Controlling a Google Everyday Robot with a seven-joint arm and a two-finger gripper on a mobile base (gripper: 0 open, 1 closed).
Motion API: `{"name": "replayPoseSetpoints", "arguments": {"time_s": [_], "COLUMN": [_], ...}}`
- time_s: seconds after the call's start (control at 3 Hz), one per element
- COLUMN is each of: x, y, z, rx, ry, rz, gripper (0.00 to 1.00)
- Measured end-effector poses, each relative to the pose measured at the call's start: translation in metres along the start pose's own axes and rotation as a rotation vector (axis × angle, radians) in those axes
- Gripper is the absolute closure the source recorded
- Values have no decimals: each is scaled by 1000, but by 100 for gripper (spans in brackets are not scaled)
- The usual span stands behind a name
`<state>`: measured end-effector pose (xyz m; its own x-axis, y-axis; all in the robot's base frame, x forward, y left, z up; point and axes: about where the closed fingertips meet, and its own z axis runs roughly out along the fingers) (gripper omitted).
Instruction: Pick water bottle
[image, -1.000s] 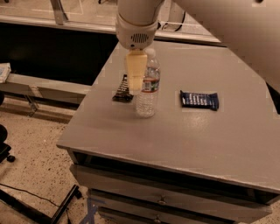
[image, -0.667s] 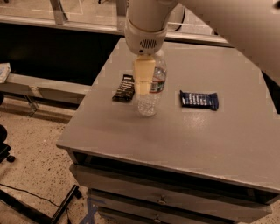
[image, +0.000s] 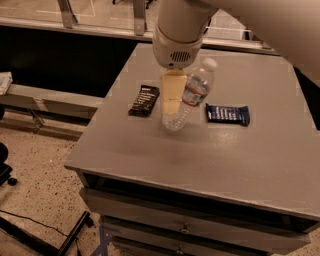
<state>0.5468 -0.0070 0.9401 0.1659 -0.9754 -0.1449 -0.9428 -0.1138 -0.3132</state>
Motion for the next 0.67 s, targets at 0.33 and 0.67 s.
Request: {"name": "replayPoseSetpoints", "arguments": {"time_s": [0.33,0.67], "x": [6,11], "y": [7,10], "z": [-6,-18], "rx": [11,28], "ry": [1,9], "rz": [16,28], "gripper": [0,0]}}
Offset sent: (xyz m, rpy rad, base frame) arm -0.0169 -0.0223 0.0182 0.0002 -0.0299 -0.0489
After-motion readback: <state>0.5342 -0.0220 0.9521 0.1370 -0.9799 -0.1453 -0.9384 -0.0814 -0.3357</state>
